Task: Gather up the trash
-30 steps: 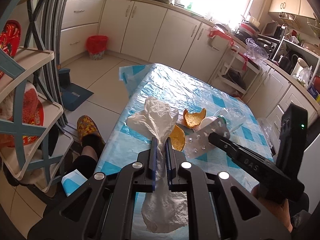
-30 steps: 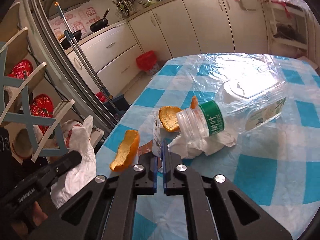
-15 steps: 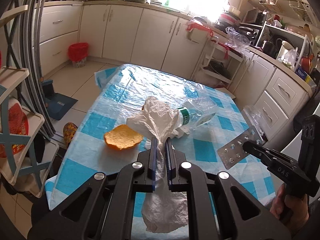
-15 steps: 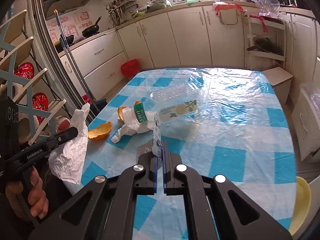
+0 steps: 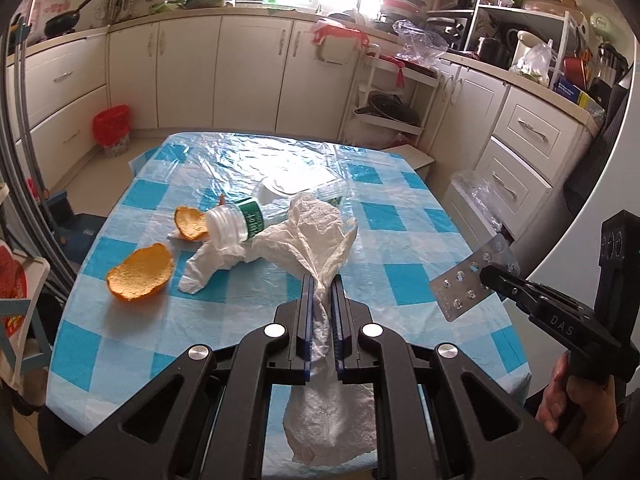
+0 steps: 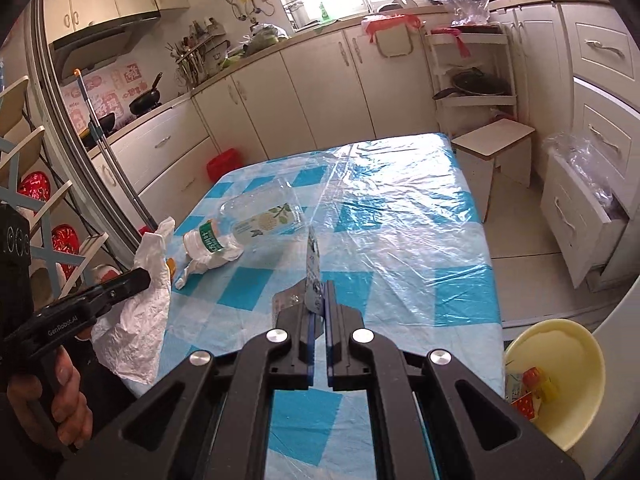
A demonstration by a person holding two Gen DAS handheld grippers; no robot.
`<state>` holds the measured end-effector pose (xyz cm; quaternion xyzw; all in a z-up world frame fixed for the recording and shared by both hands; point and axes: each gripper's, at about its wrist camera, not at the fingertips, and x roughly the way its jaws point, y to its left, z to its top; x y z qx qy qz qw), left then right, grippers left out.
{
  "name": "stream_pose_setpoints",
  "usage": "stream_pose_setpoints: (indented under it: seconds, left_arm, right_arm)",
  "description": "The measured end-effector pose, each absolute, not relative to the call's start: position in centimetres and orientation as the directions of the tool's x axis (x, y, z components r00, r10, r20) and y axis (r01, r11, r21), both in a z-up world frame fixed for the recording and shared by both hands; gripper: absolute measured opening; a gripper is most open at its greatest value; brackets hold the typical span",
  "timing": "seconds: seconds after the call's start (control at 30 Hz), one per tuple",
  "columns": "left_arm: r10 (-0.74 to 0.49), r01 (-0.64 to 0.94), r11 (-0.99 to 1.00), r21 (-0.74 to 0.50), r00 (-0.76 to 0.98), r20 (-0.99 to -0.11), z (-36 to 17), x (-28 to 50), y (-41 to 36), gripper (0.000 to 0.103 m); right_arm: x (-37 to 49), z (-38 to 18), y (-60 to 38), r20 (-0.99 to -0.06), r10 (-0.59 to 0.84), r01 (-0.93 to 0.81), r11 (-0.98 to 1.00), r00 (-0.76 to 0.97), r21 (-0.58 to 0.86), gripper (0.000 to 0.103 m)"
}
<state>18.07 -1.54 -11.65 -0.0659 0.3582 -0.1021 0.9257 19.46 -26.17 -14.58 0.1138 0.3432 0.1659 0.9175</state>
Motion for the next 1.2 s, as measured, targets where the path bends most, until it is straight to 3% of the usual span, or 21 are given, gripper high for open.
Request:
stream_pose_setpoints:
  seconds: [0.47,0.7,1.2]
  left_arm:
    - [-0.288,0.241,0.956,-0.164,0.696,-0.658,-11.3,18.6,-7.4,0.008]
    - [-0.318,0.279,0.945,-0.168,0.678,-0.663,-11.5,19.3,-9.8,0.008]
    - [-0.390,0.353,0.914,-0.199,0.634,-0.668,-12.2,20.3,-14.9,0.008]
  right_arm:
    - [18.5,-14.7,-30.2,-0.571,0.340,-0.146,0.922,0.747,0.359,0.005]
    - [18.3,-15.2,-33.7,-0.582,0.260,-0.024,0.924,0.771,0.381,0.005]
    - [18.2,-19.3,-41.4,-0.745,0.024,0.338,0.881,0.667,0.332,0.005]
